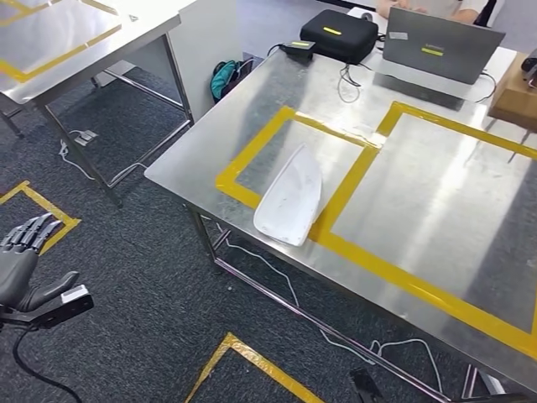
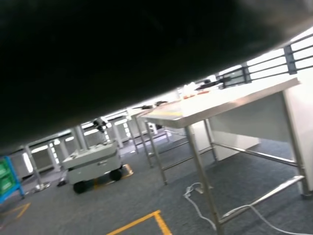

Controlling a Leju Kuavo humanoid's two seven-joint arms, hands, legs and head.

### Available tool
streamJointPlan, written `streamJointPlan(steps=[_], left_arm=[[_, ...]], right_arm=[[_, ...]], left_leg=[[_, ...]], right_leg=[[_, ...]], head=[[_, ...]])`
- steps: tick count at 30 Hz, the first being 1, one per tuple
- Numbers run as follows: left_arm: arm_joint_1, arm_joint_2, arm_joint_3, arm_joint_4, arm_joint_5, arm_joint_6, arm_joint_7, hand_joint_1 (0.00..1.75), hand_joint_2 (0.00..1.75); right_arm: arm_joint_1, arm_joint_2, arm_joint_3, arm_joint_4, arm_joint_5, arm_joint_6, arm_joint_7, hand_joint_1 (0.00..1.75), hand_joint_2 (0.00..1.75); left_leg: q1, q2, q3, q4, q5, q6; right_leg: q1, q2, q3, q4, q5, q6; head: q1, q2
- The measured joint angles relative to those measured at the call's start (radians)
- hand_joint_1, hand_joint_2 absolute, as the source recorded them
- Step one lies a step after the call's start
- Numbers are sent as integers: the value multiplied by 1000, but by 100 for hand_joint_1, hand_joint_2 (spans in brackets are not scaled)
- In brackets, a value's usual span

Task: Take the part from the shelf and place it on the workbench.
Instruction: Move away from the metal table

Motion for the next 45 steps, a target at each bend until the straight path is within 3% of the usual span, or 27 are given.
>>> streamJointPlan(steps=[1, 3, 5, 7, 9, 10, 11, 13, 15, 17, 19, 21, 23, 25, 26, 27, 28, 30, 32, 34, 36, 38, 40, 41, 42, 43, 45], left_arm=[[0, 1, 1, 0, 0, 0, 0, 0, 0], [5, 2, 2, 2, 0, 0, 0, 0, 0], [9, 4, 5, 3, -1, 0, 0, 0, 0], [9, 6, 7, 4, -2, 1, 0, 0, 0], [9, 3, 7, 9, -5, 1, 0, 0, 0], [10, 2, 6, 12, -6, 1, 0, 0, 0], [11, 1, 6, 15, -8, 1, 0, 0, 0], [11, 1, 6, 20, -11, 1, 0, 0, 0], [10, 1, 6, 23, -13, 1, 0, 0, 0], [11, 1, 7, 25, -14, 1, 0, 0, 0], [16, 2, 8, 27, -15, 1, 0, 0, 0], [18, 6, 9, 29, -15, 1, 0, 0, 0], [15, 5, 10, 30, -15, 1, 0, 0, 0], [16, 1, 9, 32, -15, 0, 0, 0, 0], [19, 0, 9, 34, -15, 0, 0, 0, 0], [20, 0, 8, 35, -15, -1, 0, 0, 0], [20, 0, 9, 36, -16, -1, 0, 0, 0], [18, -1, 10, 36, -16, -1, 0, 0, 0], [18, -2, 10, 37, -16, -1, 0, 0, 0], [20, -2, 11, 38, -18, -1, 0, 0, 0], [20, 0, 15, 39, -20, -1, 3, 0, 0], [20, -1, 18, 39, -21, -2, 7, 0, 0], [23, -3, 20, 44, -21, -5, 12, 0, 0], [25, -3, 23, 48, -20, -8, 15, 0, 0], [27, -4, 26, 54, -18, -10, 17, 0, 0], [29, -6, 31, 61, -16, -12, 18, 0, 0], [33, -13, 44, 80, -10, -11, 19, 0, 0]], right_arm=[[0, 0, 0, 0, 0, 0, 0, 0, 0], [-1, 0, 0, 0, 1, 0, 0, 0, 0], [-2, 0, 0, 0, 2, 0, 1, 0, 0], [-2, 0, 0, 0, 2, 0, 2, 0, 0], [1, 0, 0, 0, 1, 1, 5, 0, 0], [2, 0, 0, 0, 1, 1, 6, 0, 0], [3, 0, 0, 0, 1, 1, 7, 0, 0], [2, 0, 0, 1, 3, 1, 8, 0, 0], [0, -1, 0, 1, 4, 1, 8, 0, 0], [-1, -1, 0, 1, 4, 2, 8, 0, 0], [-2, -1, 0, 1, 3, 2, 8, 0, 0], [-3, -1, 0, 1, 3, 2, 8, 0, 0], [-2, -1, 0, 1, 3, 2, 8, 0, 0], [0, -2, 0, 1, 3, 2, 8, 0, 0], [0, -2, 0, 1, 3, 2, 8, 0, 0], [-1, -2, 0, 1, 3, 2, 8, 0, 0], [-2, -2, 0, 1, 3, 2, 8, 0, 0], [-3, -2, 0, 1, 3, 2, 8, 0, 0], [-3, -2, 0, 1, 3, 2, 8, 0, 0], [-4, -2, 0, 1, 3, 2, 8, 0, 0], [-4, -2, 0, 1, 2, 2, 8, 0, 0], [-2, -2, 0, 1, 2, 2, 8, 0, 0], [1, -2, 0, 1, 2, 2, 8, 0, 0], [2, -3, 0, 1, 2, 2, 8, 0, 0], [2, -3, 0, 1, 2, 2, 8, 0, 0], [2, -4, 0, 1, 1, 2, 8, 0, 0], [0, -5, 0, 1, -4, 2, 8, 0, 0]], left_leg=[[-3, 8, 14, -27, 4, 5], [-7, -9, 13, -35, 2, 20], [-5, -30, 14, -37, 4, 33], [-2, -49, 14, -39, 6, 44], [-3, -70, 14, -38, 5, 49], [-4, -82, 14, -38, 4, 50], [-4, -96, 14, -38, 4, 50], [-2, -123, 16, -36, 4, 48], [-2, -148, 13, -32, 4, 41], [1, -169, 7, -32, 8, 28], [5, -182, 2, -34, 12, 16], [2, -142, -15, 0, -11, 7], [-1, -81, -72, 118, -71, 1], [1, -61, -132, 241, -115, -4], [2, -58, -140, 258, -112, -5], [2, -55, -126, 232, -90, -5], [2, -45, -93, 173, -57, -4], [-2, 5, -17, 35, -6, 0], [-8, 30, 13, -26, 3, 9], [-10, 5, 10, -30, 3, 22], [-7, -19, 10, -32, 5, 35], [-5, -41, 10, -33, 6, 44], [-6, -67, 10, -33, 6, 48], [-6, -82, 10, -32, 6, 48], [-6, -96, 10, -32, 6, 48], [-5, -111, 11, -31, 5, 48], [-3, -137, 10, -28, 5, 42]], right_leg=[[3, -9, 3, -1, -3, 6], [4, -27, 10, -5, -7, 16], [0, -7, 5, 12, -25, 26], [-3, 44, -40, 106, -77, 31], [-2, 67, -108, 241, -131, 31], [-2, 70, -132, 281, -138, 31], [-1, 71, -139, 282, -124, 29], [-3, 86, -97, 177, -51, 25], [-9, 131, -39, 54, -2, 23], [-9, 150, -18, 16, 1, 19], [-7, 129, -15, 13, 6, 8], [-8, 106, -10, 6, 10, -6], [-6, 81, -7, 3, 10, -15], [-4, 54, -7, 3, 8, -18], [-4, 41, -7, 3, 7, -18], [-4, 28, -6, 3, 6, -17], [-4, 17, -3, 3, 4, -15], [2, -3, 1, 5, -3, -6], [10, -22, 6, 6, -10, 4], [9, -40, 10, 4, -16, 13], [4, -10, -2, 35, -41, 23], [2, 45, -53, 143, -97, 26], [3, 66, -119, 268, -141, 26], [2, 69, -136, 292, -138, 25], [2, 72, -135, 276, -115, 24], [1, 77, -114, 222, -77, 23], [-4, 116, -56, 88, -15, 21]], head=[[0, 0], [2, 0], [3, 0], [6, 0], [7, 0], [7, 0], [7, 0], [7, 0], [7, 0], [6, 0], [6, 0], [2, 0], [-2, 0], [-2, 0], [-2, 0], [-2, 0], [-3, 0], [-3, 0], [-1, 0], [2, 0], [4, 0], [8, 0], [8, 0], [8, 0], [8, 0], [8, 0], [8, 0]])
